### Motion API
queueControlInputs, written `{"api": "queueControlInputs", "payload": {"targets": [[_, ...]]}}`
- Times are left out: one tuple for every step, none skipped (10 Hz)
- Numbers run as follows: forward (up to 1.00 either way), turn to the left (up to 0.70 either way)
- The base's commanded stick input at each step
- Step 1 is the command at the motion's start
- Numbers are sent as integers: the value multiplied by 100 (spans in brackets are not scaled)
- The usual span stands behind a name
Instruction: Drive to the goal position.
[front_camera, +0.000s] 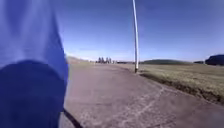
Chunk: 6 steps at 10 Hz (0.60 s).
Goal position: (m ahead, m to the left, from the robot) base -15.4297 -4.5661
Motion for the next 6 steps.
{"api": "queueControlInputs", "payload": {"targets": [[70,0],[70,0],[70,0],[70,0],[70,0],[70,0]]}}
